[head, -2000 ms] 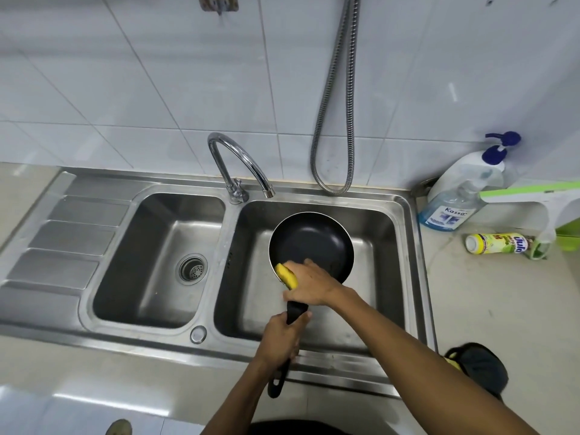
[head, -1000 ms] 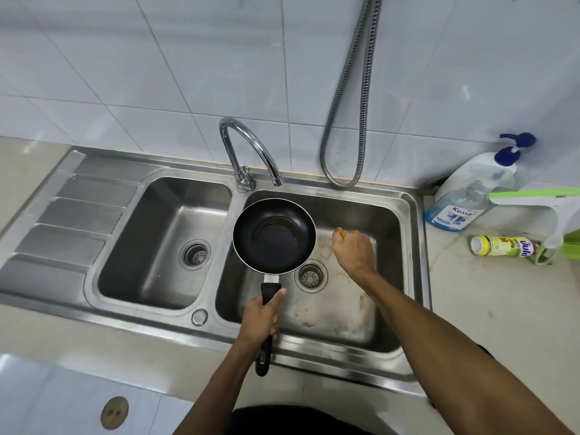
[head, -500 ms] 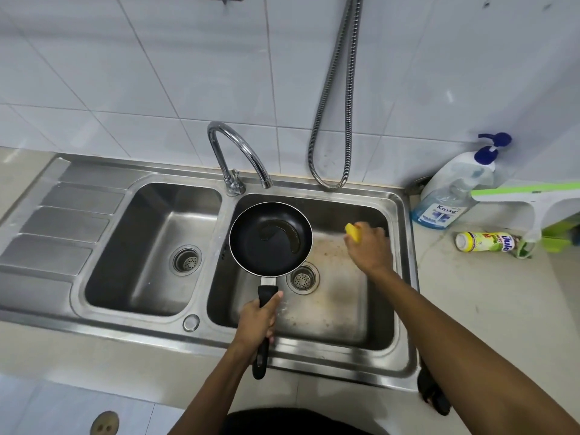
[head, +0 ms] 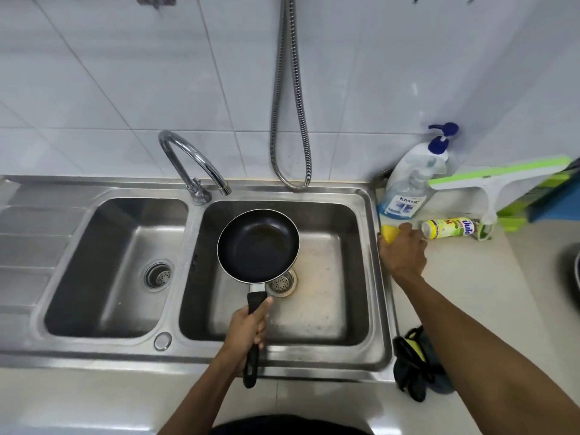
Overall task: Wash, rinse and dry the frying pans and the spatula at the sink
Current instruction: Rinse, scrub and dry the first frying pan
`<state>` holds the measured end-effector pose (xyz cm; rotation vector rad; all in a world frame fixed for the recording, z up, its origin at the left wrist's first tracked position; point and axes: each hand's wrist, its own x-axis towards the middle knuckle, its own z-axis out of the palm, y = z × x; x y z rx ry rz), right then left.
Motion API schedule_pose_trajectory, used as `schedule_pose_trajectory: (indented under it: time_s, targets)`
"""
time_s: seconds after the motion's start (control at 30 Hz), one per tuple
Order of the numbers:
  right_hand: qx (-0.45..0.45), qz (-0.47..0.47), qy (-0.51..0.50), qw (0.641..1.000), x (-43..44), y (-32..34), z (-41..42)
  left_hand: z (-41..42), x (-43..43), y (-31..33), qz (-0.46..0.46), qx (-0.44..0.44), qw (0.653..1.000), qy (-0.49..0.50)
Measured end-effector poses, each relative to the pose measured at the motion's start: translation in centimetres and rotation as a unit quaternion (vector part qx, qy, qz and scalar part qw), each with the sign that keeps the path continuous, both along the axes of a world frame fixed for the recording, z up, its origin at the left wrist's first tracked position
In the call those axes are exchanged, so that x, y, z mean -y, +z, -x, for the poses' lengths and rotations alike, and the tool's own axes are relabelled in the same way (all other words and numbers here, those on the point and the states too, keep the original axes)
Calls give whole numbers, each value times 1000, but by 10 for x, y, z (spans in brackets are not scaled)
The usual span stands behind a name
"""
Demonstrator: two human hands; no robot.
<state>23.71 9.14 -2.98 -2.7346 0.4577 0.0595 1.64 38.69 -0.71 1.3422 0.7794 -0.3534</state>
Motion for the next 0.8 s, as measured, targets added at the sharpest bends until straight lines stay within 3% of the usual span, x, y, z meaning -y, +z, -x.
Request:
schedule_pose_trajectory:
  time_s: [0.27,0.37,0.43,0.47,0.53,0.6,0.67,0.8]
  targets:
    - [-31,46,0,998,-9,0,-6,-1,6,5,-9,11,1000,-23]
    - [46,97,49,993,-29,7,3,-5,10,5,-6,11,1000,-15]
    - [72,-2,116,991,-57,17,18,-11,15,4,8,13,1000,8]
    - [32,-84,148,985,-74,23,29,-15,19,4,11,18,1000,19]
    - [-133,-250,188,941,-108,33,58,-23,23,6,-3,30,999,32]
    - [-279,-366,198,865,-137,38,91,-28,24,7,-46,32,998,25]
    - [-342,-431,191,813,-158,39,118,-31,22,6,-101,14,995,7]
    - [-314,-473,132,813,-180,35,137,-29,19,2,-141,7,990,20]
